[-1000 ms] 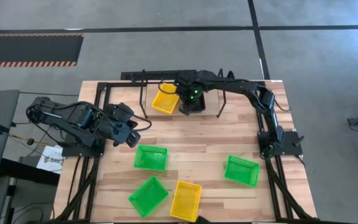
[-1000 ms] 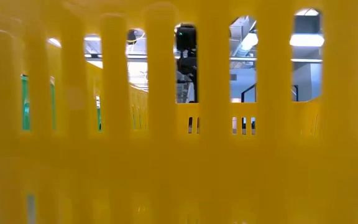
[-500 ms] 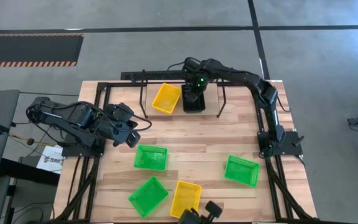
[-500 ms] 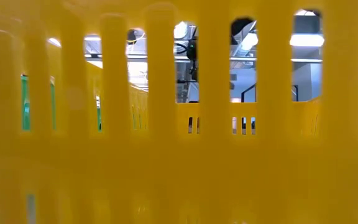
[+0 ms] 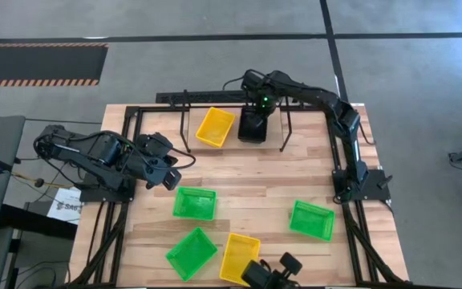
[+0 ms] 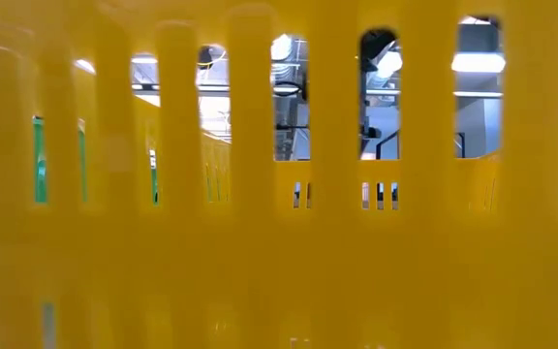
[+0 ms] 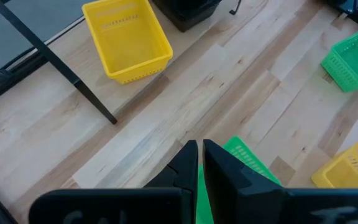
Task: Stack baskets on shelf by color
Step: Stack the black bin on the top of the other black bins on the shelf
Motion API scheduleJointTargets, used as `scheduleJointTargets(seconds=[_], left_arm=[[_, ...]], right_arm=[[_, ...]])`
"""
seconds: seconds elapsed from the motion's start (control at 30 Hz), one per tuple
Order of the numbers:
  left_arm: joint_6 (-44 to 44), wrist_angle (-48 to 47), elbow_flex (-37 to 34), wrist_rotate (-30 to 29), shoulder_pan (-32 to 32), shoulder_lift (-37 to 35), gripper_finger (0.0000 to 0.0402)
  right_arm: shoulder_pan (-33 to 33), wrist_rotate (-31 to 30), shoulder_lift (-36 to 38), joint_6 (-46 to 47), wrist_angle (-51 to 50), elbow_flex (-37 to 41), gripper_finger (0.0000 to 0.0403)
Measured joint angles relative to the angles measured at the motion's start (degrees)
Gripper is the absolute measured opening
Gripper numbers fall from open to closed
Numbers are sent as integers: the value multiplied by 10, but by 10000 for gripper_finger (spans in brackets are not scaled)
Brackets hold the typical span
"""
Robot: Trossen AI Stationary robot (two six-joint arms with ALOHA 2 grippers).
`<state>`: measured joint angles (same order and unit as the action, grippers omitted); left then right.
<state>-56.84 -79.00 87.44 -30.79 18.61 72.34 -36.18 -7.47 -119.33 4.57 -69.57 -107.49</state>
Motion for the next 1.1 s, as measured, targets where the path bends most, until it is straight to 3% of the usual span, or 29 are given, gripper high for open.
scheduleJointTargets(seconds=[0.3,0.77,1.1], left_arm=[[3,0,0,0,0,0,11],[4,0,0,-5,0,0,11],[12,0,0,1,0,0,11]], right_arm=[[-5,-17,0,-2,-19,0,0],[100,14,0,0,-40,0,0],[124,8,0,12,-160,0,0]])
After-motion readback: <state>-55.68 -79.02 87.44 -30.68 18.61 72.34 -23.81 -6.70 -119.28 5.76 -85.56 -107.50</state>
